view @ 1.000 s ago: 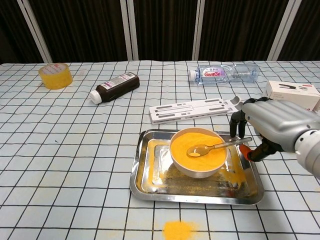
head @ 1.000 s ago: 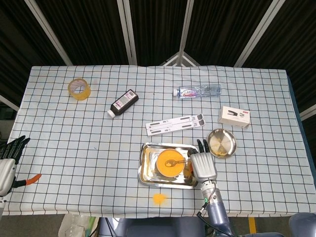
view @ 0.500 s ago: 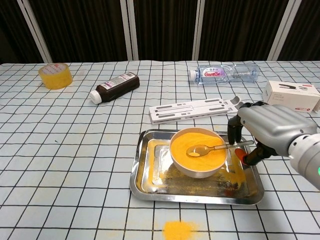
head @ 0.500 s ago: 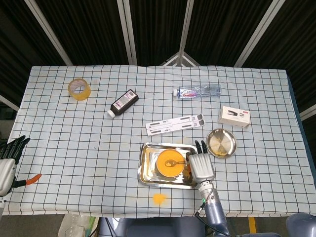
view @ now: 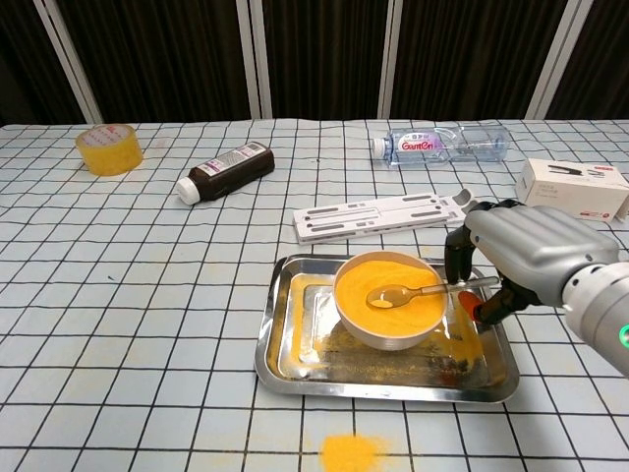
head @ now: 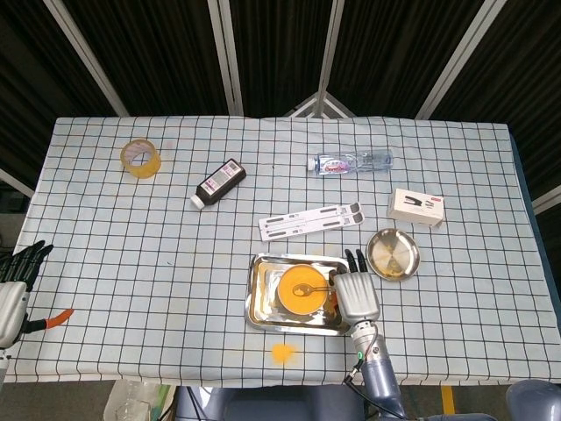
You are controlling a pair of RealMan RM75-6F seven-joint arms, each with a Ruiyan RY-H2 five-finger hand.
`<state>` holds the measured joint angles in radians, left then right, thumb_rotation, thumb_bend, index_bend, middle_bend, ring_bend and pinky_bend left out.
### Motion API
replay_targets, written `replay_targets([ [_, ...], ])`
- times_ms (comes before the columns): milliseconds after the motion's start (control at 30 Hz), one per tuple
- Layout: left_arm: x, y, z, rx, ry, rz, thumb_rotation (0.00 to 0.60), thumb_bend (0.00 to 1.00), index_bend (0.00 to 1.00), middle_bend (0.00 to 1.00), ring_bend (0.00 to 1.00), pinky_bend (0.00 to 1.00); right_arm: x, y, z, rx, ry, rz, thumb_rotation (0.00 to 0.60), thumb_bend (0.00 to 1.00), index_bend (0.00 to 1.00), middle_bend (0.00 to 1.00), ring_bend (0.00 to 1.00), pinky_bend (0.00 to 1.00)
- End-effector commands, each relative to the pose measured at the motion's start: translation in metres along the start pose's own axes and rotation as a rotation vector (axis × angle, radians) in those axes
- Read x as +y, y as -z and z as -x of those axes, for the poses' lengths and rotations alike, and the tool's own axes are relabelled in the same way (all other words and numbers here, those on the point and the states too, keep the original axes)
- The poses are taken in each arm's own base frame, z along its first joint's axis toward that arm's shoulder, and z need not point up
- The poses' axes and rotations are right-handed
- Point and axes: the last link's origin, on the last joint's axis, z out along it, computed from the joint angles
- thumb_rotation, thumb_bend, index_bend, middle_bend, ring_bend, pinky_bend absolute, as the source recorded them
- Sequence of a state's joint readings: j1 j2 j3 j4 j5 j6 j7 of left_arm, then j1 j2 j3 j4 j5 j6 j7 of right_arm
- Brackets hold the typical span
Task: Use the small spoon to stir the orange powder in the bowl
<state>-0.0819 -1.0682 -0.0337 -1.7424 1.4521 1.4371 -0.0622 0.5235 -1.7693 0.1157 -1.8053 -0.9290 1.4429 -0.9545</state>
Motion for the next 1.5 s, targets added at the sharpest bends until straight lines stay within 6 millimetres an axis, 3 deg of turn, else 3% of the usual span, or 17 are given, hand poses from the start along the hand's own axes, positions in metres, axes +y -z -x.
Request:
replay_targets([
  [33, 0.0001, 0.0, 0.0, 0.0, 0.0, 0.0, 0.6, 0.0, 0.0, 0.0, 0.0, 0.0, 0.0002, 0.0002, -0.0007, 0.001, 0.0, 0.0, 0.6, 0.49, 0.49, 0.42, 0.07, 0.0],
  [1500, 0.0003, -0.0007, 0.0002, -0.003, 0.004, -0.005, 0.6, 0.0, 0.0, 0.0, 0.0, 0.0, -0.001, 0.0009, -0.0025, -0.004, -0.005, 0.005, 0.6, 0.51, 0.55, 0.46, 0.11, 0.0],
])
